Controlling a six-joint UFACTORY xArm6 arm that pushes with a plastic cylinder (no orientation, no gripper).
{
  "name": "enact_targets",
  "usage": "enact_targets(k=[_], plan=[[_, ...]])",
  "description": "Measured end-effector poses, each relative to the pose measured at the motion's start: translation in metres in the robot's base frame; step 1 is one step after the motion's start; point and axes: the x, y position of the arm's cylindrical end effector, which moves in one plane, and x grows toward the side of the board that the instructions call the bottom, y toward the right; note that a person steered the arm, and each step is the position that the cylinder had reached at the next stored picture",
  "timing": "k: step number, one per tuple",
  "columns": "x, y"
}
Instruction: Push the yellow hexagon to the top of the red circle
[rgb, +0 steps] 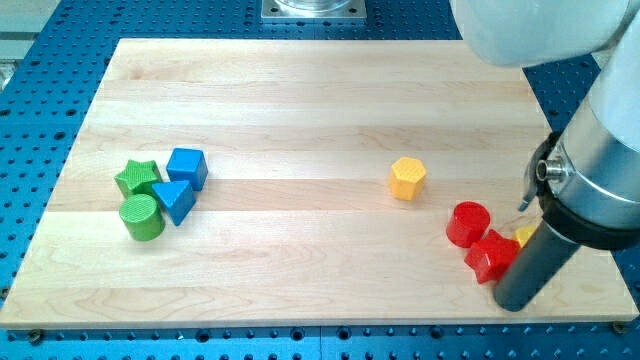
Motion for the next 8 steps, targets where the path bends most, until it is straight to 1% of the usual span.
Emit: enact_targets(k=[1, 2, 3, 4, 5, 6, 7, 8], plan=[[0.01, -0.061], [0.002, -0.084], [-0.052, -0.128], [-0.116, -0.142], [-0.148, -0.111], [-0.117, -0.084], [-0.112, -0.066], [-0.173, -0.108]])
